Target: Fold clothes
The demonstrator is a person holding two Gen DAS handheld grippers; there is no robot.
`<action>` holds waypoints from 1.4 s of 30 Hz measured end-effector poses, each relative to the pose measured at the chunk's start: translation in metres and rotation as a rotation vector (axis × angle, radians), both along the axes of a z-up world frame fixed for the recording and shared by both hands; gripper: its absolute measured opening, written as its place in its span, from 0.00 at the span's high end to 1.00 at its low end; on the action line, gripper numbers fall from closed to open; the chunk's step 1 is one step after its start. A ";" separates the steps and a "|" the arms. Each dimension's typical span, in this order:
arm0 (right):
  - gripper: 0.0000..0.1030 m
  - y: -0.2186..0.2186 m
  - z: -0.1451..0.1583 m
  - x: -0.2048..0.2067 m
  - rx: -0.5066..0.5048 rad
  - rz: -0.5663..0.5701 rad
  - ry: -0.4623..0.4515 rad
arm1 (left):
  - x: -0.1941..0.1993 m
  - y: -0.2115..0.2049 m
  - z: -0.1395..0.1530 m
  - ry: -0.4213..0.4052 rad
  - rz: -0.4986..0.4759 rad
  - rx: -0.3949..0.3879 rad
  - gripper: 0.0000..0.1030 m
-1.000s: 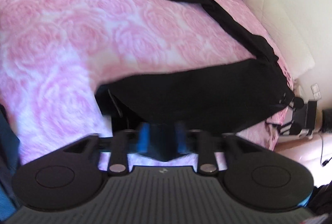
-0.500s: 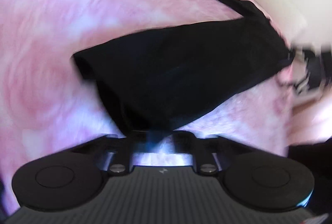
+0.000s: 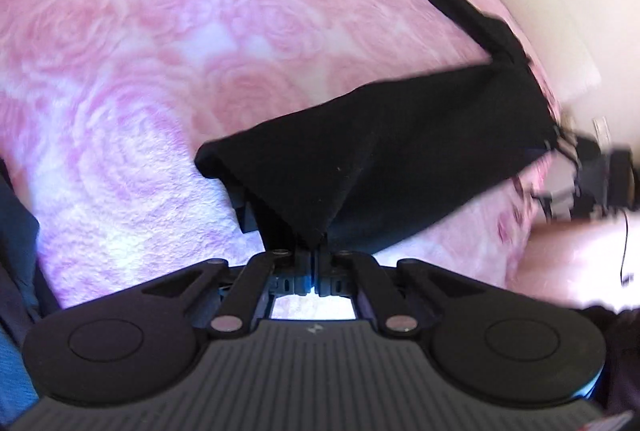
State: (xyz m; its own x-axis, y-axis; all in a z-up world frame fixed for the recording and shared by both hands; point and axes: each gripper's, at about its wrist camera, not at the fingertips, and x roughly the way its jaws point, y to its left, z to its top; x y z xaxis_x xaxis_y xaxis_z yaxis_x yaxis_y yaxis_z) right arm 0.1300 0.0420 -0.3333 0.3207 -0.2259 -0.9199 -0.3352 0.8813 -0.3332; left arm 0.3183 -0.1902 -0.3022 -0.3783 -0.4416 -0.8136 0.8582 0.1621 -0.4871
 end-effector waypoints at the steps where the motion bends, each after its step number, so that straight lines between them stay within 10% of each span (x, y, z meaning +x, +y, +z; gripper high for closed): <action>1: 0.37 0.001 -0.001 0.002 0.002 0.004 0.000 | 0.001 0.003 -0.004 0.006 0.034 -0.028 0.84; 3: 0.37 0.003 -0.003 0.005 0.005 0.013 0.001 | -0.002 0.012 -0.011 -0.008 0.037 -0.066 0.64; 8: 0.37 0.008 -0.008 0.014 0.014 0.036 0.002 | -0.031 0.030 -0.027 -0.108 -0.127 -0.129 0.62; 12: 0.37 0.008 -0.006 0.037 0.053 0.044 -0.022 | -0.051 0.027 -0.037 -0.169 -0.231 -0.152 0.68; 16: 0.37 0.003 0.007 0.092 0.159 0.034 -0.099 | -0.050 0.024 -0.023 -0.168 -0.202 -0.180 0.99; 20: 0.37 -0.003 0.020 0.147 0.265 0.023 -0.176 | -0.042 0.027 0.013 -0.145 -0.095 -0.346 1.00; 26: 0.37 -0.011 0.037 0.228 0.419 0.014 -0.279 | -0.039 0.007 0.011 -0.163 -0.105 -0.396 0.99; 34: 0.38 -0.019 -0.010 0.287 0.489 0.152 -0.108 | -0.048 -0.008 0.002 -0.162 -0.173 -0.407 0.95; 37: 0.81 -0.021 -0.027 0.310 0.515 0.203 -0.043 | -0.052 -0.002 -0.005 -0.149 -0.173 -0.381 0.95; 42: 0.98 -0.044 -0.028 0.323 0.552 0.155 -0.054 | -0.045 0.023 -0.013 -0.144 -0.150 -0.311 0.70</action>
State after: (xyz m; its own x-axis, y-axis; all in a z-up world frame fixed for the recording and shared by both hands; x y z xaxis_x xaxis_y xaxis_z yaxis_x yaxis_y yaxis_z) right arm 0.4532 -0.0016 -0.3615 0.3618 0.3366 -0.8694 -0.4699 0.8713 0.1418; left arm 0.2732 -0.1676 -0.3155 -0.3489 -0.6242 -0.6991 0.9246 -0.1073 -0.3657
